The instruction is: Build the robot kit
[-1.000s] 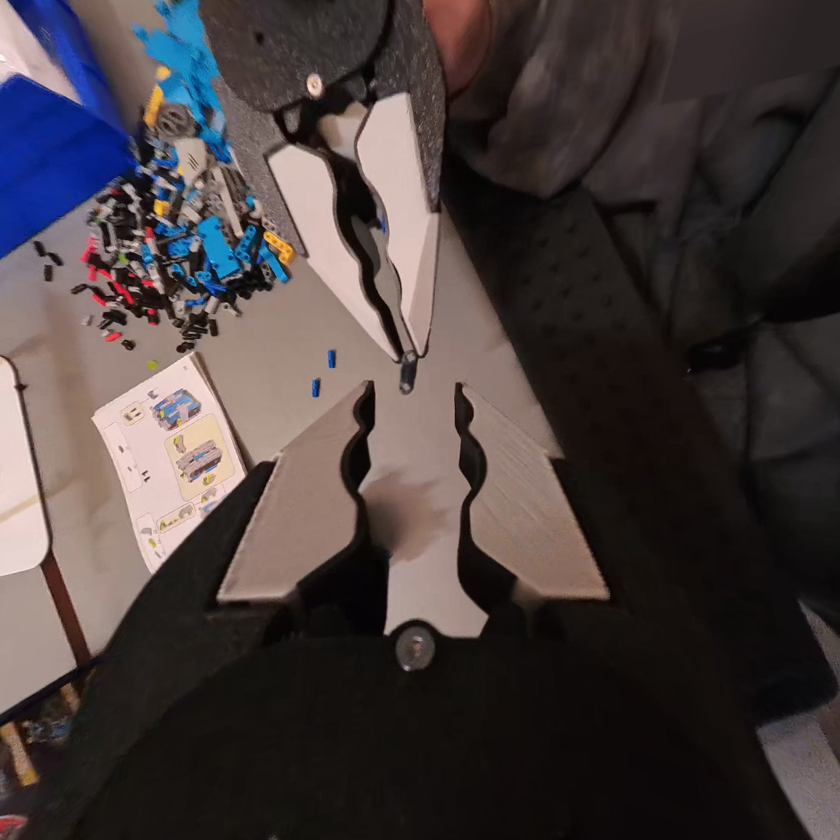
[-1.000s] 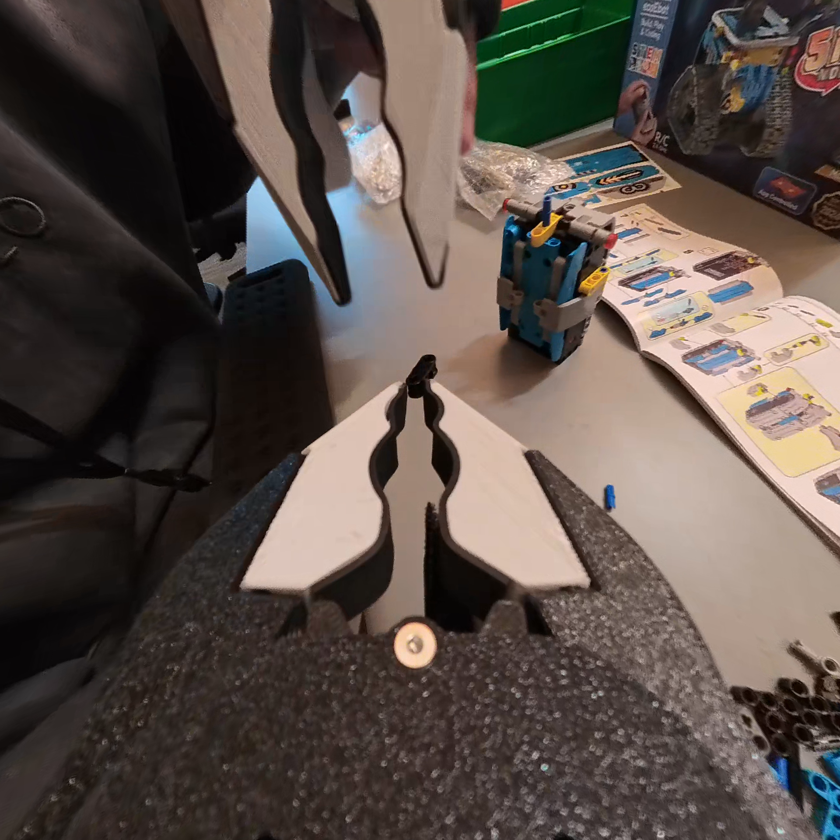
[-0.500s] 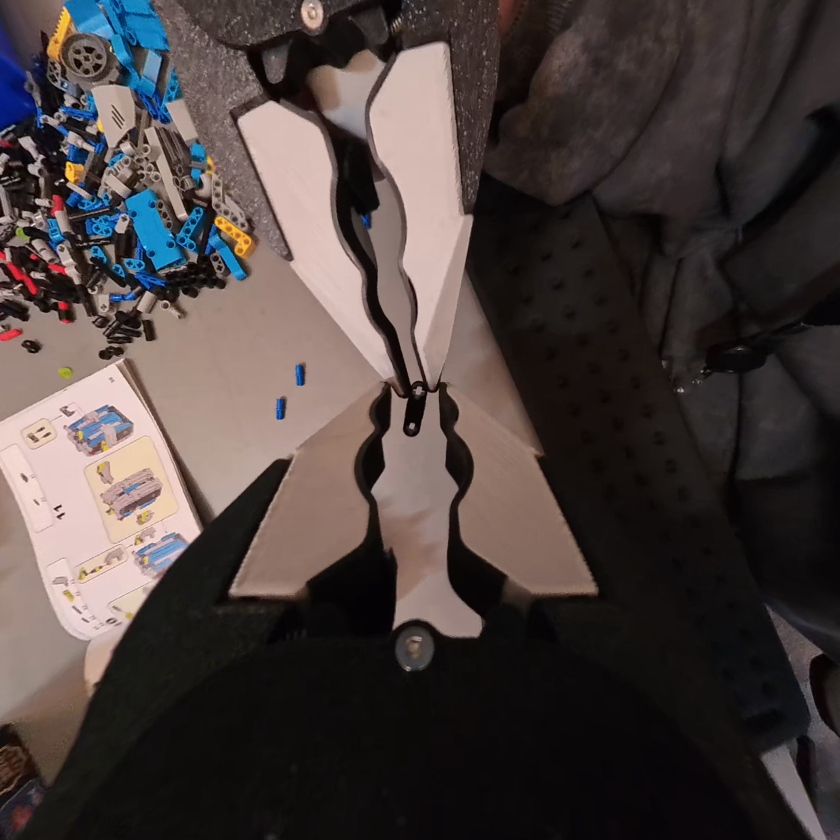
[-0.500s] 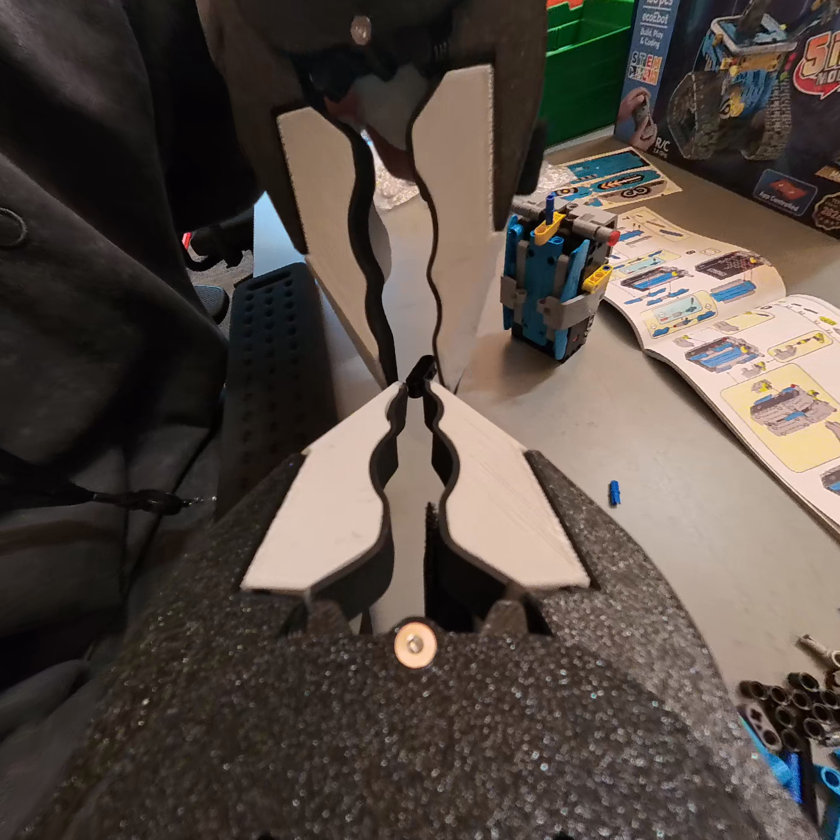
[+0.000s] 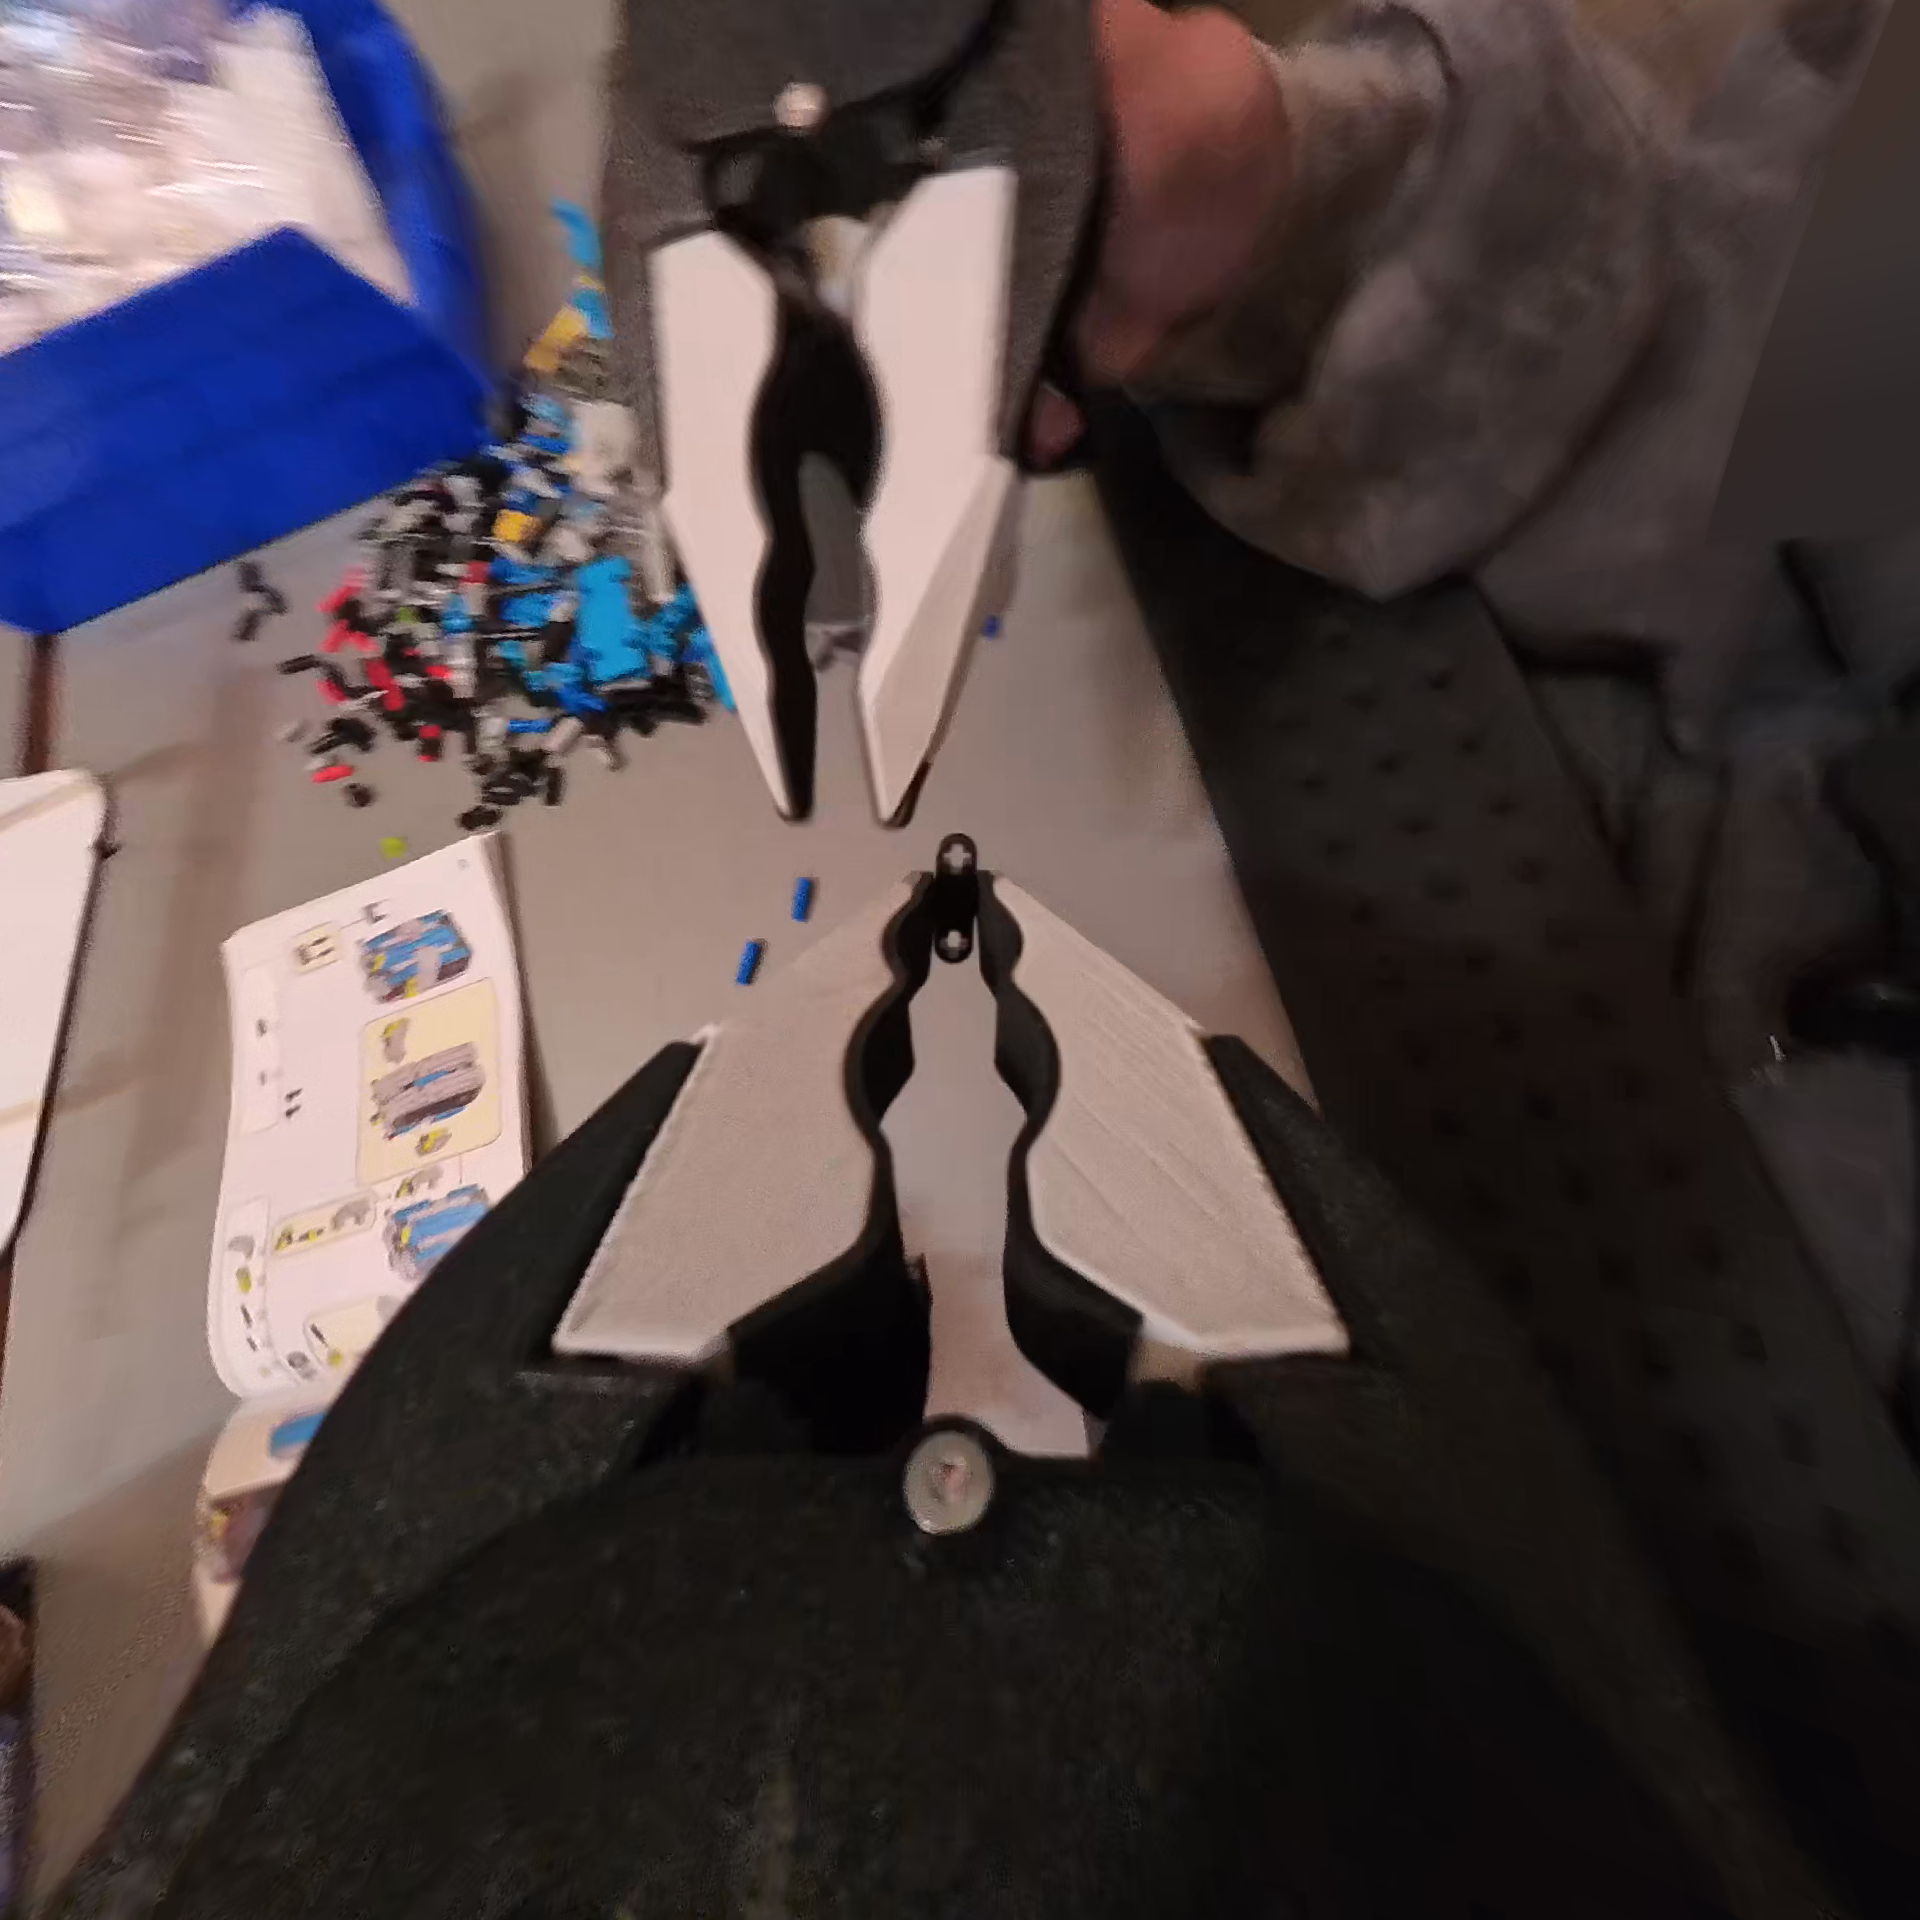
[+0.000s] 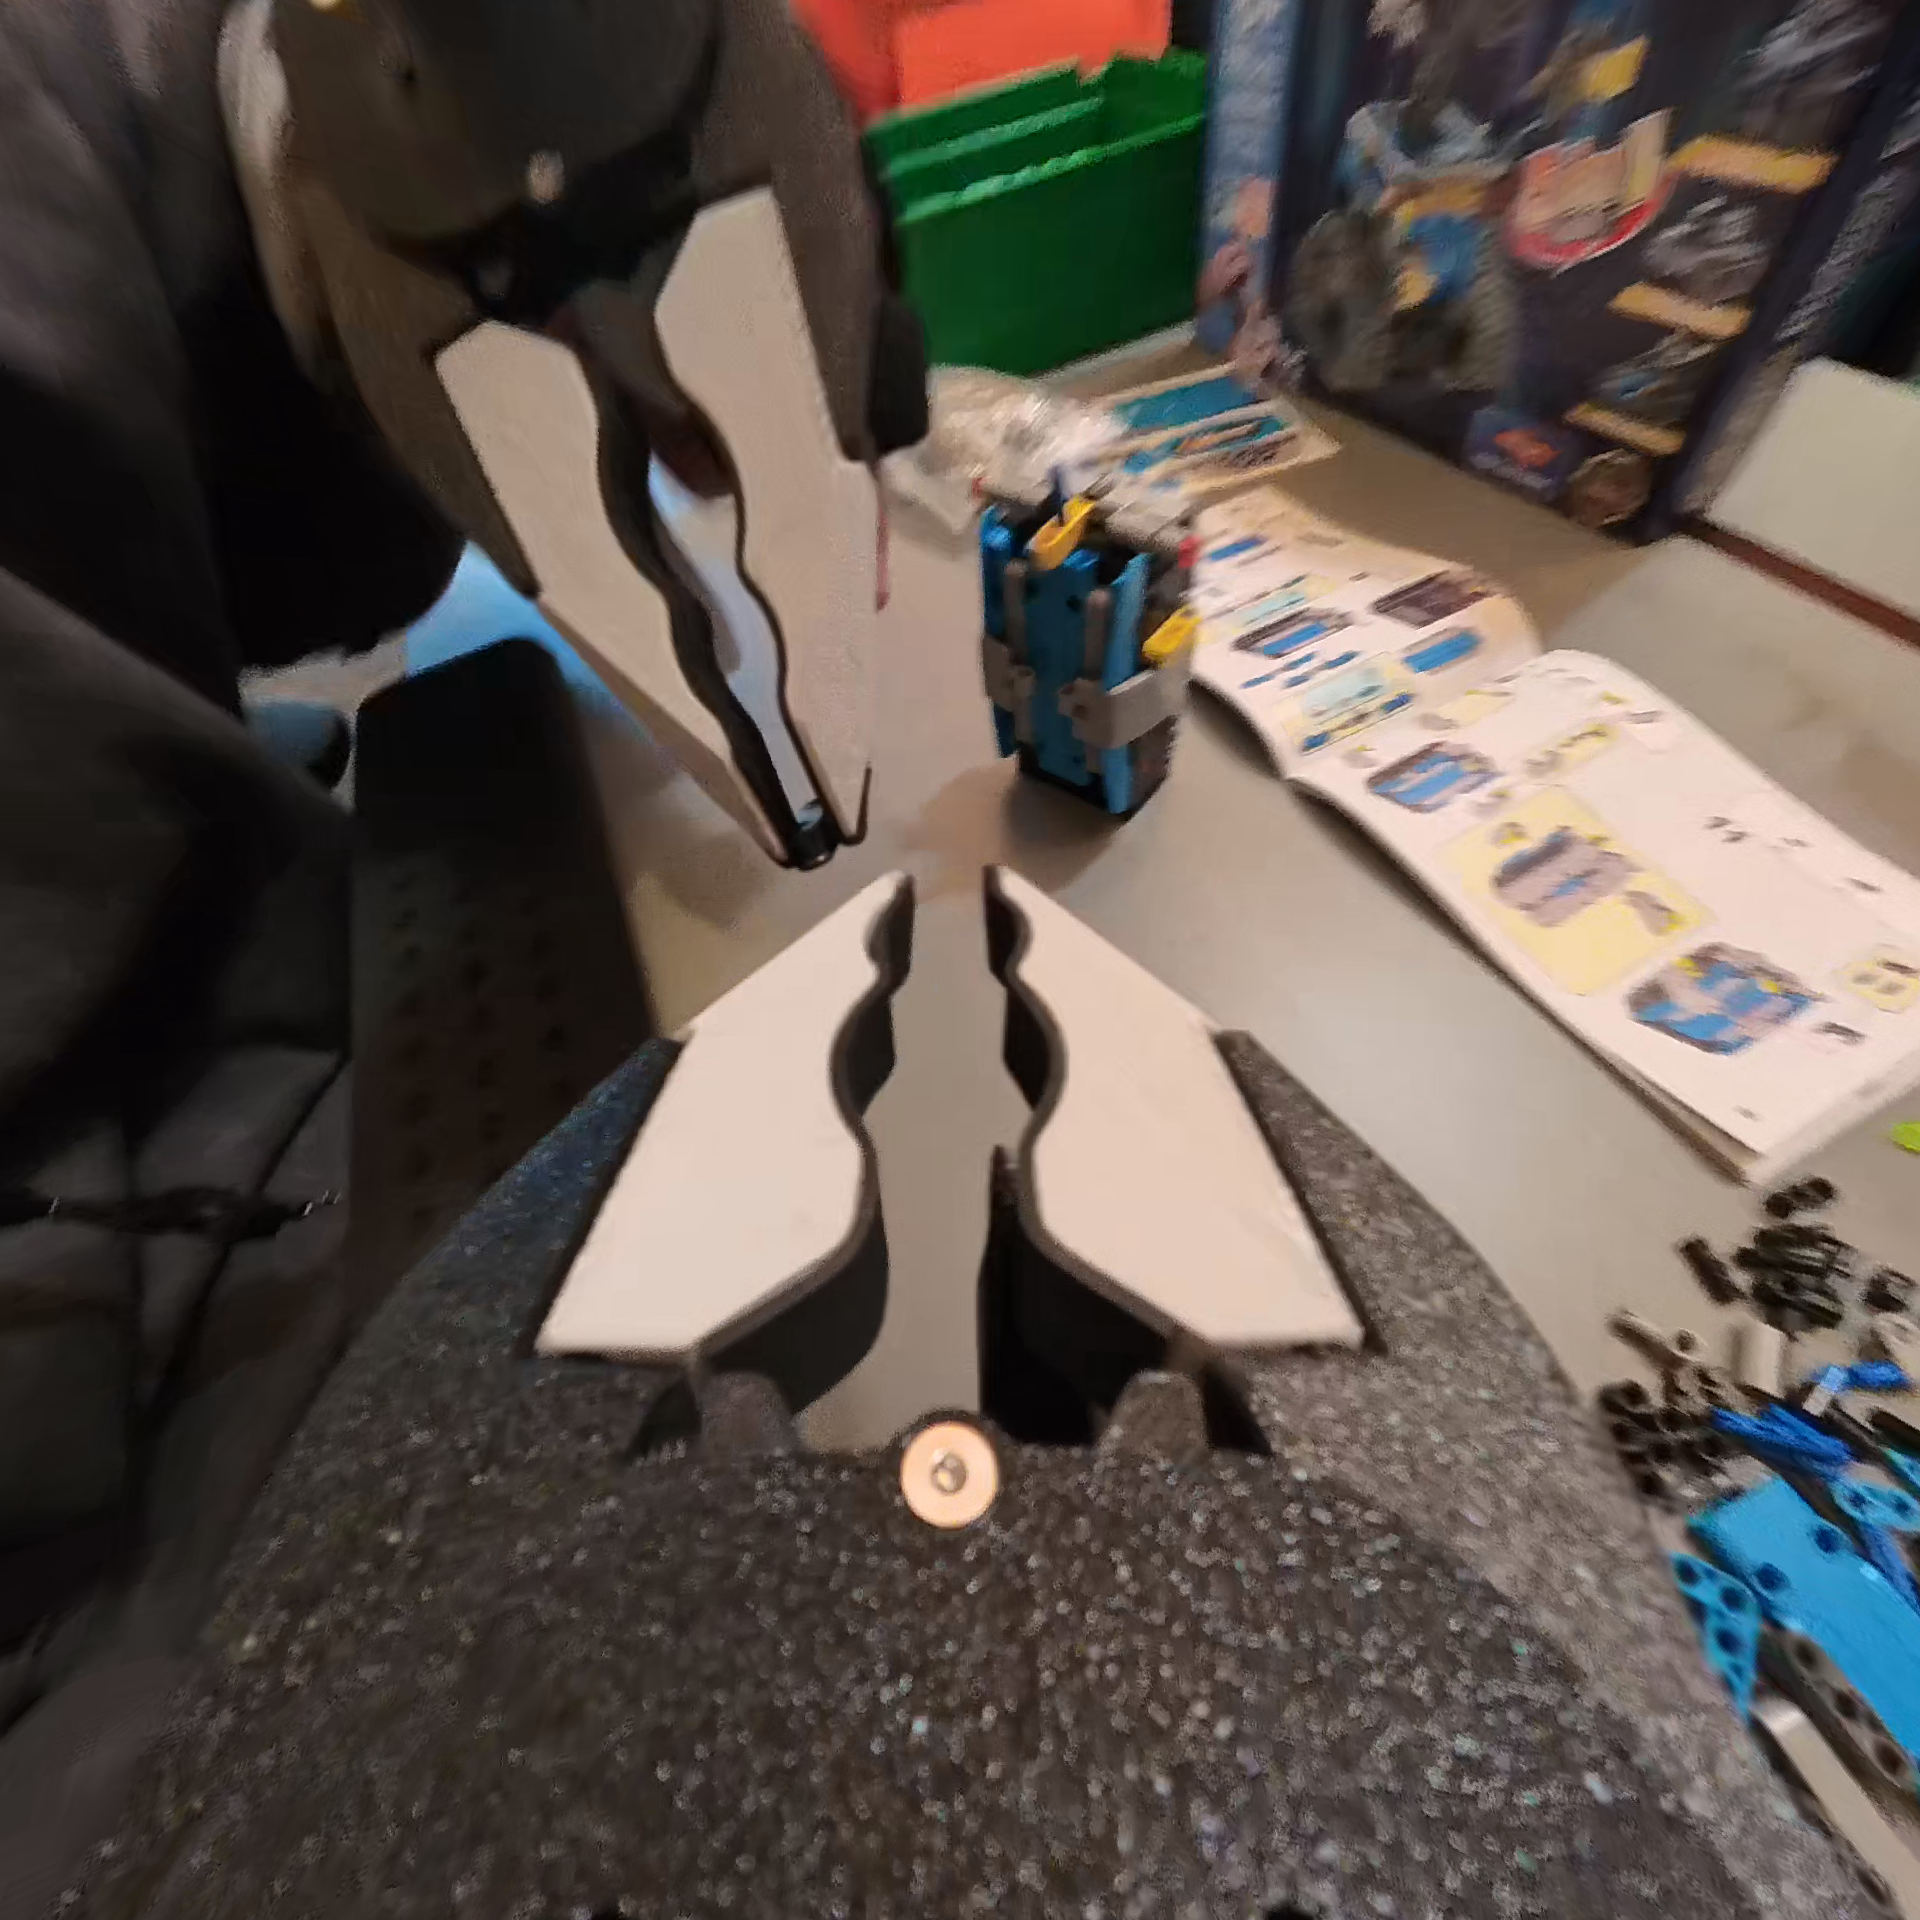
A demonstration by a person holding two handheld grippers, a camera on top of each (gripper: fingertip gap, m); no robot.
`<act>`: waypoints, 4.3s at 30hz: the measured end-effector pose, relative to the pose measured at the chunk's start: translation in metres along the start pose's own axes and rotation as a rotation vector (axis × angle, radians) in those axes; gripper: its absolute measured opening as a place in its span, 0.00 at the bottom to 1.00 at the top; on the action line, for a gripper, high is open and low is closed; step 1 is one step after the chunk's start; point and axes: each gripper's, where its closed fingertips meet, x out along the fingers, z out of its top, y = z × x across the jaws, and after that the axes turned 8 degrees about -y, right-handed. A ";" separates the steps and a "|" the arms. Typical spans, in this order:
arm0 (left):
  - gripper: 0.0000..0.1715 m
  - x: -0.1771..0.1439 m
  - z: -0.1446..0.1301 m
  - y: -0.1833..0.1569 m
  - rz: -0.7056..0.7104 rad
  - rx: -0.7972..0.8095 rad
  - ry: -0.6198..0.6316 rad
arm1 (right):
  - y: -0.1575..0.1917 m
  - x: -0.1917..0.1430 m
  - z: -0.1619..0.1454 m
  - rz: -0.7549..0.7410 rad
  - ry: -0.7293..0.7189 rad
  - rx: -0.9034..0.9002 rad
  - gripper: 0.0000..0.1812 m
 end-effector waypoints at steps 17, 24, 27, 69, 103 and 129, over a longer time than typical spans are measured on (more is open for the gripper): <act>0.04 -0.015 -0.017 -0.023 0.044 -0.361 -0.689 | -0.059 -0.002 -0.076 -0.221 0.216 -0.038 0.07; 0.04 -0.030 -0.007 -0.032 -0.034 -0.361 -0.829 | -0.076 0.005 -0.099 -0.276 0.333 -0.102 0.07; 0.04 -0.032 -0.008 -0.029 -0.041 -0.393 -0.843 | -0.082 0.008 -0.109 -0.301 0.401 -0.130 0.07; 0.04 -0.040 -0.015 -0.013 -0.081 -0.545 -0.887 | -0.042 0.025 -0.060 -0.168 0.205 -0.135 0.02; 0.04 -0.022 -0.033 -0.020 -0.070 -0.404 -0.690 | 0.042 0.047 -0.005 -0.105 -0.156 -0.326 0.01; 0.04 -0.030 -0.029 -0.025 -0.141 -0.420 -0.746 | 0.048 0.045 -0.002 -0.055 -0.191 -0.273 0.04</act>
